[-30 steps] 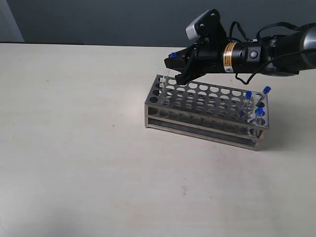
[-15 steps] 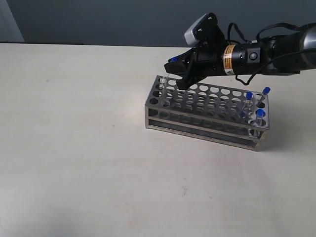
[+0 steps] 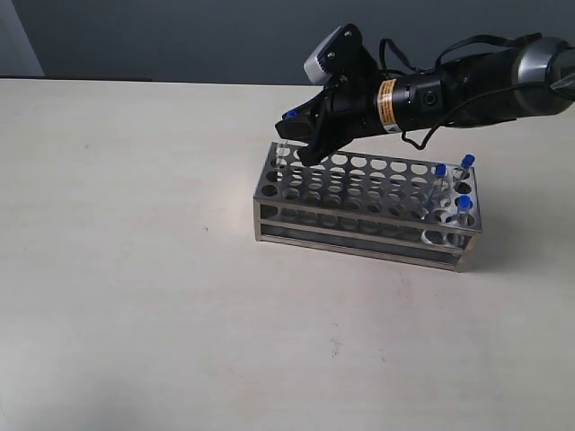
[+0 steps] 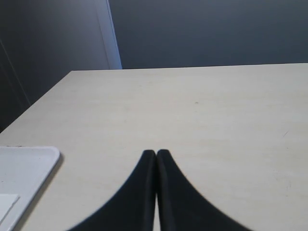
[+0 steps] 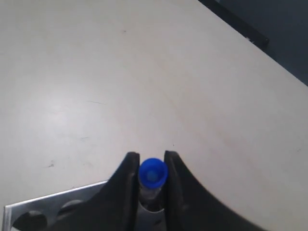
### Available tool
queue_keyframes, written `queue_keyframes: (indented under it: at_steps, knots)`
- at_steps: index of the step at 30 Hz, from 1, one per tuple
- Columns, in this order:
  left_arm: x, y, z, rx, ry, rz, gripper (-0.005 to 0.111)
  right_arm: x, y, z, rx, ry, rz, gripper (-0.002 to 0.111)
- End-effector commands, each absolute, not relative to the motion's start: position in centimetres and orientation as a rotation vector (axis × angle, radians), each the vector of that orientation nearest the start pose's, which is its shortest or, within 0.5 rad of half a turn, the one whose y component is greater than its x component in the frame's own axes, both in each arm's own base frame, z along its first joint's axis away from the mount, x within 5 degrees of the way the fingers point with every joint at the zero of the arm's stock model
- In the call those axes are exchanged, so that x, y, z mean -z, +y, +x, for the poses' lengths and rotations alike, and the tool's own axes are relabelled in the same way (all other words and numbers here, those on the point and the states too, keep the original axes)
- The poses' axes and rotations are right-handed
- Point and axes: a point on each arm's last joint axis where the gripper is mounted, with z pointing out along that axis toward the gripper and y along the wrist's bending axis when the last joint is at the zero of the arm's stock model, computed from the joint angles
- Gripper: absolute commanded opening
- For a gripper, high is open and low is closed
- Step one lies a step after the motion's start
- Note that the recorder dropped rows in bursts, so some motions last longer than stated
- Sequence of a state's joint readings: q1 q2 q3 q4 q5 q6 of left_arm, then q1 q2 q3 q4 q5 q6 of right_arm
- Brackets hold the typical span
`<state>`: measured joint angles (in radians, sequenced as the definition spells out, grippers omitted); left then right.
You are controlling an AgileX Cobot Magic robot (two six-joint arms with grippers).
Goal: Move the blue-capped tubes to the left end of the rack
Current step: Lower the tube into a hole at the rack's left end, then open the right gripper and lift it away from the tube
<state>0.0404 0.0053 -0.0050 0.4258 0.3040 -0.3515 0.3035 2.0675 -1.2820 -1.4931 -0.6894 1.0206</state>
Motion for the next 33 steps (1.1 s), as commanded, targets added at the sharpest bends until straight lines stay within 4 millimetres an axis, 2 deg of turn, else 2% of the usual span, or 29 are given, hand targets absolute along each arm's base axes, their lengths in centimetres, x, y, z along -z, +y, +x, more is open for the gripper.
queue_keyframes:
  at_steps: [1,8,18,21,24,26,33]
  knots:
    - [-19.0,1.3,5.4,-0.176,1.751,-0.070,0.000,-16.6,18.3,39.5,-0.647,1.809,-1.137,0.001]
    - [-19.0,1.3,5.4,-0.176,1.751,-0.070,0.000,-16.3,18.2,39.3,-0.651,1.838,-1.177,0.024]
    - [-19.0,1.3,5.4,-0.176,1.751,-0.070,0.000,-16.4,18.3,39.2,-0.668,1.828,-1.185,0.027]
    - [-19.0,1.3,5.4,-0.176,1.751,-0.070,0.000,-16.9,18.3,39.2,-0.660,1.818,-1.181,0.039]
    - [-19.0,1.3,5.4,-0.176,1.751,-0.070,0.000,-18.1,18.2,39.1,-0.636,1.794,-1.177,0.057]
    - [-19.0,1.3,5.4,-0.176,1.751,-0.070,0.000,-19.2,18.0,39.0,-0.603,1.775,-1.176,0.065]
    - [-19.0,1.3,5.4,-0.176,1.751,-0.070,0.000,-24.1,17.1,38.2,-0.467,1.730,-1.145,0.066]
